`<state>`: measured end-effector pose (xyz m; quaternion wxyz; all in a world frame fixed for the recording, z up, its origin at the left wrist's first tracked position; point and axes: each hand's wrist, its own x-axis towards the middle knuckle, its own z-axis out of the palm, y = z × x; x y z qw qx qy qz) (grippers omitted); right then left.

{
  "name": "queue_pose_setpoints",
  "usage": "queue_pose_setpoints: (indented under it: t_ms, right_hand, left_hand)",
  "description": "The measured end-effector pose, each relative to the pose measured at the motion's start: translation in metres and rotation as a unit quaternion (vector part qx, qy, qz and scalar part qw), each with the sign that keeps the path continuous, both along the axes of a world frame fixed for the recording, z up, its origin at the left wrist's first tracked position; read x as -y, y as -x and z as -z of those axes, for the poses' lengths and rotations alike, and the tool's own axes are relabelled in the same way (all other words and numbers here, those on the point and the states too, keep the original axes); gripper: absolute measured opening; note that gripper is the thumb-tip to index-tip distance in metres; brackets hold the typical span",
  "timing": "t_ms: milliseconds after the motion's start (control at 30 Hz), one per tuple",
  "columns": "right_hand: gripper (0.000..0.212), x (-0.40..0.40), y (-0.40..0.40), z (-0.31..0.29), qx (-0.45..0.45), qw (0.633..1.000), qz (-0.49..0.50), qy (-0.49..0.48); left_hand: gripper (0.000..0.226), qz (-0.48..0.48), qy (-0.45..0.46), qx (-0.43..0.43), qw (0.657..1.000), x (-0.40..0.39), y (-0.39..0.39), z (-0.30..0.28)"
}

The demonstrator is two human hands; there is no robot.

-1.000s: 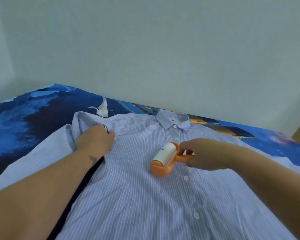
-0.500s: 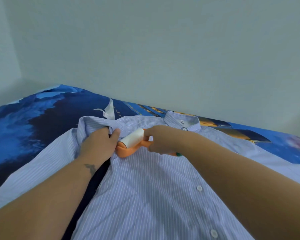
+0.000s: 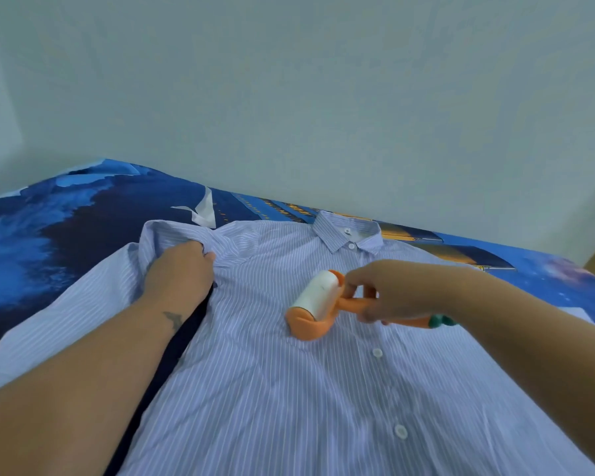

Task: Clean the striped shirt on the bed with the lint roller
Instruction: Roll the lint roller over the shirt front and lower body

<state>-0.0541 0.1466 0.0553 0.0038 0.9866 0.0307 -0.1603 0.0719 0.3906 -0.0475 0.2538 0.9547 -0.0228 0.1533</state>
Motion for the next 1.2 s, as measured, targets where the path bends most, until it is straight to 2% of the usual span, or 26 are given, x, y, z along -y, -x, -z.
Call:
queue_pose_setpoints:
  t_ms: [200,267,333,400,467,533,600,667,733,1000,1200]
  right_hand:
    - [0.018,0.042,0.047,-0.010,-0.038,0.997,0.037,0.049]
    - [0.022,0.056,0.061,-0.020,-0.072,0.993,0.048,0.075]
    - [0.023,0.069,0.073,-0.038,-0.102,0.987,0.070,0.104]
    - [0.021,0.074,0.078,-0.053,-0.094,0.985,0.088,0.111]
    - [0.015,0.073,0.073,-0.057,-0.038,0.992,0.090,0.081]
    - [0.009,0.063,0.060,-0.048,0.021,0.995,0.086,0.050]
    - [0.011,0.051,0.042,-0.031,0.057,0.995,0.074,0.041]
    - [0.018,0.036,0.026,-0.014,0.068,0.995,0.067,0.038]
    - [0.025,0.023,0.013,0.000,0.065,0.995,0.056,0.044]
    - [0.024,-0.009,-0.045,0.012,0.082,0.996,0.022,-0.008]
    - [0.027,-0.041,-0.099,0.017,0.105,0.994,0.009,-0.022]
  left_hand:
    - [0.031,-0.004,-0.080,0.014,0.997,-0.003,0.007,-0.003]
    - [0.031,-0.015,-0.101,-0.013,0.995,-0.006,0.007,-0.005]
    - [0.028,-0.036,-0.160,-0.056,0.985,-0.008,0.010,-0.017]
    - [0.019,-0.057,-0.236,-0.080,0.967,-0.006,0.018,-0.037]
    - [0.027,-0.058,-0.252,-0.019,0.966,0.002,0.027,-0.060]
    - [0.031,-0.017,-0.247,0.074,0.966,0.022,0.031,-0.072]
    - [0.022,0.069,-0.228,0.101,0.966,0.047,0.029,-0.070]
    - [0.018,0.132,-0.201,0.049,0.969,0.064,0.019,-0.057]
    - [0.033,0.161,-0.191,-0.018,0.968,0.070,0.009,-0.041]
    - [0.045,0.083,-0.052,-0.039,0.994,0.050,-0.016,-0.002]
    - [0.033,0.048,-0.005,-0.024,0.999,0.045,-0.023,0.007]
